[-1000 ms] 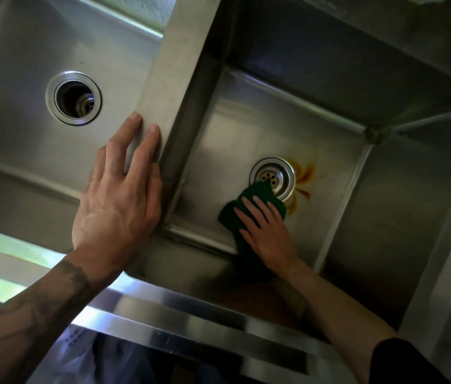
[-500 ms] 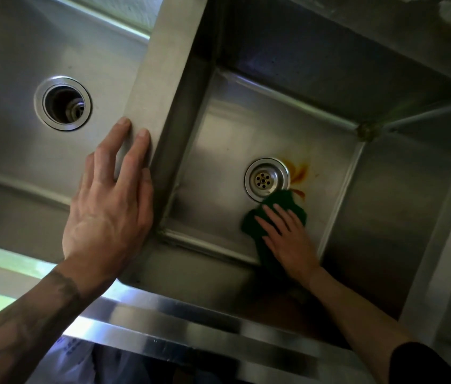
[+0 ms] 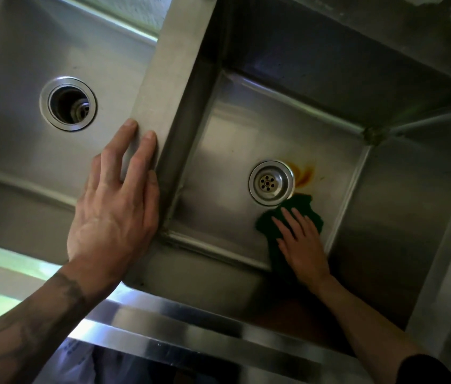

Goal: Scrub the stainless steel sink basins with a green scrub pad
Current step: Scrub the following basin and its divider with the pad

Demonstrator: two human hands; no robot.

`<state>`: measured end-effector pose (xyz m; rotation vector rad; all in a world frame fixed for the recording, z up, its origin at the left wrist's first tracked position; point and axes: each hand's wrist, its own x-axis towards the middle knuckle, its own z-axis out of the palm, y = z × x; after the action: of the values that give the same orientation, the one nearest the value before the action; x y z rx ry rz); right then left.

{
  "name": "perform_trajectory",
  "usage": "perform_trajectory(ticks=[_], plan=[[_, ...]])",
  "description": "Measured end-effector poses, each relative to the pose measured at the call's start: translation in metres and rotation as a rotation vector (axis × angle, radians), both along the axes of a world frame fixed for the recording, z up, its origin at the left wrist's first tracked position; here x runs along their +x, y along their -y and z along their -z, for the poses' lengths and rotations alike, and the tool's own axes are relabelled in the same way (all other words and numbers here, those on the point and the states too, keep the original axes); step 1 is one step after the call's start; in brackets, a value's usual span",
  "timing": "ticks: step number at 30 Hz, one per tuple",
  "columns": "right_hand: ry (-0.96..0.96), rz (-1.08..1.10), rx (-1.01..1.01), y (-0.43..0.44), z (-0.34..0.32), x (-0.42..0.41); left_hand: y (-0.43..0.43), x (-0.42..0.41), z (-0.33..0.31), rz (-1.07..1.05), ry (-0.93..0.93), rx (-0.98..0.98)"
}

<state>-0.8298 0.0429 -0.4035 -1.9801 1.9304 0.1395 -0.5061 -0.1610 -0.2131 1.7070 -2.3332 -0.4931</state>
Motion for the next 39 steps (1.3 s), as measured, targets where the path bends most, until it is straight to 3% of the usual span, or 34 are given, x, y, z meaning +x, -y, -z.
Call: perform_trajectory(ticks=[4, 8, 10, 16, 22, 24, 28, 34, 39], plan=[[-0.013, 0.191, -0.044, 0.014, 0.001, 0.029, 0.0, 0.0, 0.0, 0.017, 0.002, 0.007], [0.102, -0.236, -0.084, 0.035, 0.012, 0.063, 0.0, 0.0, 0.001, 0.021, -0.002, 0.008], [0.081, -0.287, -0.064, 0.031, 0.013, 0.048, 0.0, 0.0, 0.001, 0.023, 0.002, 0.016], [-0.05, 0.172, -0.004, -0.011, -0.003, 0.001, 0.0, 0.001, 0.0, 0.018, 0.009, 0.016], [0.037, -0.108, 0.003, -0.007, -0.004, 0.012, 0.0, 0.001, 0.001, 0.014, -0.007, 0.01], [0.029, -0.003, -0.014, 0.0, -0.002, -0.001, -0.001, 0.001, 0.002, 0.013, -0.011, 0.009], [-0.047, 0.446, -0.038, 0.028, 0.002, 0.005, -0.001, 0.001, 0.003, 0.012, -0.004, -0.006], [-0.034, 0.231, 0.035, -0.007, -0.004, 0.007, 0.0, 0.001, 0.005, -0.005, -0.011, -0.007], [-0.069, 0.498, -0.055, 0.049, 0.006, -0.004, 0.0, 0.001, 0.004, 0.005, 0.002, -0.009]])
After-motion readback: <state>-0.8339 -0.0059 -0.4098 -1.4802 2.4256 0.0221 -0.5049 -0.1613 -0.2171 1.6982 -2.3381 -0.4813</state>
